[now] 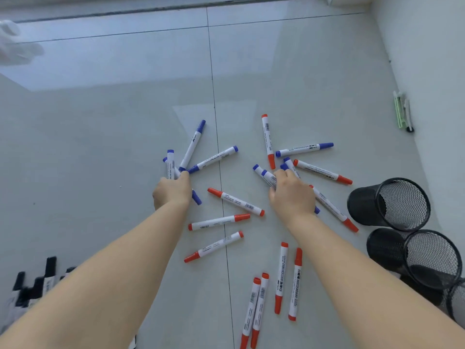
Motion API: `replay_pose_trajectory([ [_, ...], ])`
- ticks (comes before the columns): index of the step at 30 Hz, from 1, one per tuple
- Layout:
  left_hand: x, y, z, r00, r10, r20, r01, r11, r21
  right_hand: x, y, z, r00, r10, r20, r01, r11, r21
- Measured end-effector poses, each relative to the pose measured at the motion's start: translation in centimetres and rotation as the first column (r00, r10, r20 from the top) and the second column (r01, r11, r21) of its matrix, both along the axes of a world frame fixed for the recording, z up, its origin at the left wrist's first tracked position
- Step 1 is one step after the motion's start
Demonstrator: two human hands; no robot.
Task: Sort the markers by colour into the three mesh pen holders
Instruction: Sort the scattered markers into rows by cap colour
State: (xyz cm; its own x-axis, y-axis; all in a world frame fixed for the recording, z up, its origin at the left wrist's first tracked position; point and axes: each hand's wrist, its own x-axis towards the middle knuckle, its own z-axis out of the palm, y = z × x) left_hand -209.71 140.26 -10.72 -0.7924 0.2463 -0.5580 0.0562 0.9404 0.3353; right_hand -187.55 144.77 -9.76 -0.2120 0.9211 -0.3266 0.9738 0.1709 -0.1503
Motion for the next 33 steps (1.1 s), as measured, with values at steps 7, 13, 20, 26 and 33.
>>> replay_pose_trajectory([
  [7, -0.7, 0.9, 1.1, 0.974, -0.137, -0.180, 0.169, 0.969, 0.177, 0.0, -0.2, 0.5, 0.991, -0.107, -0.080, 0.101, 0.992, -0.076],
  [13, -0.8, 3.9, 1.3, 0.762, -0.586, -0.274, 0.617, 0.786, 0.033, 2.9, 0.4, 1.2, 0.829, -0.477, -0.293, 0.460, 0.879, -0.127],
  [20, -0.4, 6.3, 0.8, 0.616, -0.754, -0.227, 0.719, 0.657, -0.227, 6.5, 0.8, 0.8, 0.886, -0.428, -0.178, 0.410, 0.903, -0.130],
  [26, 0.1, 6.4, 0.3, 0.541, -0.808, -0.235, 0.765, 0.588, -0.263, 5.5, 0.5, 0.2, 0.913, -0.379, -0.147, 0.372, 0.925, -0.077],
  [33, 0.4, 5.3, 0.1, 0.667, -0.721, -0.187, 0.687, 0.693, -0.219, 4.4, 0.2, 0.1, 0.966, -0.255, -0.052, 0.253, 0.967, -0.030],
])
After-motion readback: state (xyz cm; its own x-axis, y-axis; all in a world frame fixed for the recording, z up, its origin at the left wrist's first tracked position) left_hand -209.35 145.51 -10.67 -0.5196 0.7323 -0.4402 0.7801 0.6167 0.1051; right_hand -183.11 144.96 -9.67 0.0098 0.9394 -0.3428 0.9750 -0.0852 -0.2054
